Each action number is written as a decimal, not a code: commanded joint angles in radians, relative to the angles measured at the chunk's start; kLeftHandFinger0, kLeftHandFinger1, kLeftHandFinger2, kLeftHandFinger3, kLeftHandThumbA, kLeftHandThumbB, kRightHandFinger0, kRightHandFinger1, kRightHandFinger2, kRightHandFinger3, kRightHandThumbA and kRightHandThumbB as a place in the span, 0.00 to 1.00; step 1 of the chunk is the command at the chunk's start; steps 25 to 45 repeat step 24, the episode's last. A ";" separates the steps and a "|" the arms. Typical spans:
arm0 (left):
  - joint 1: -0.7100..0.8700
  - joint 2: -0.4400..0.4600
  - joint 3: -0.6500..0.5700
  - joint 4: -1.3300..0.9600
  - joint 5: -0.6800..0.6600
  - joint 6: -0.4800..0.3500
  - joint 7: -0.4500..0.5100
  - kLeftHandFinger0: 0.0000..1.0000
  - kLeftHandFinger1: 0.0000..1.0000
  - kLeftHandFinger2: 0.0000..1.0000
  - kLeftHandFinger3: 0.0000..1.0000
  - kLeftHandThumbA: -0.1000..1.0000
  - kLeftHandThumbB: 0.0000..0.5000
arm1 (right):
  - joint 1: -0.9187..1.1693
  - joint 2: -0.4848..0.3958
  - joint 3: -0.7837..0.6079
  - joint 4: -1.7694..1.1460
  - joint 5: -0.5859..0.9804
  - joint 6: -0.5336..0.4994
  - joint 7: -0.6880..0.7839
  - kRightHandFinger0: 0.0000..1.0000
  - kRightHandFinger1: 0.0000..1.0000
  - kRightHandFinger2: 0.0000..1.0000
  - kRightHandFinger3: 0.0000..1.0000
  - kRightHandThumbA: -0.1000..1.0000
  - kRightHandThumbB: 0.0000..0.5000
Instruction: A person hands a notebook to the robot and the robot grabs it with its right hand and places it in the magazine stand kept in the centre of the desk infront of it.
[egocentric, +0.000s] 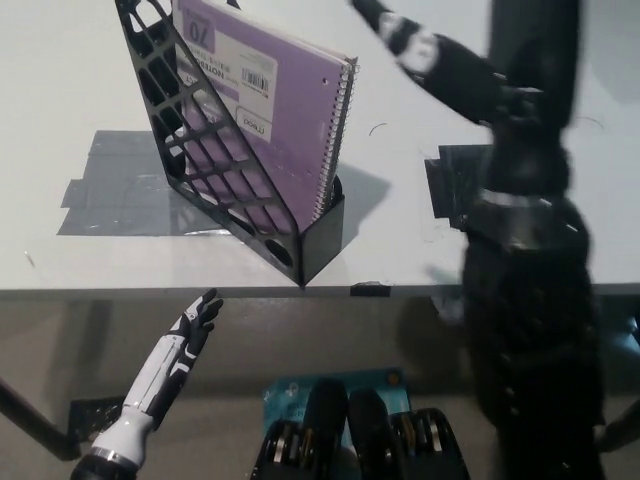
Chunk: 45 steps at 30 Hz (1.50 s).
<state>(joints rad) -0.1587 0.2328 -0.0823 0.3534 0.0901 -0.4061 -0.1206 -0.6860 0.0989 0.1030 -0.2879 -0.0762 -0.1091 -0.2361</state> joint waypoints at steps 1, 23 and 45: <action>-0.026 0.025 0.014 -0.020 0.004 -0.022 -0.002 1.00 1.00 1.00 1.00 1.00 1.00 | 0.210 -0.098 -0.006 -0.364 -0.026 0.054 0.103 1.00 1.00 1.00 1.00 1.00 0.86; 0.091 0.008 0.001 -0.028 0.013 -0.061 0.007 1.00 1.00 1.00 1.00 1.00 1.00 | 0.683 -0.217 0.011 0.162 0.035 -0.053 0.191 1.00 1.00 1.00 1.00 1.00 0.63; 0.091 0.008 0.001 -0.028 0.013 -0.061 0.007 1.00 1.00 1.00 1.00 1.00 1.00 | 0.683 -0.217 0.011 0.162 0.035 -0.053 0.191 1.00 1.00 1.00 1.00 1.00 0.63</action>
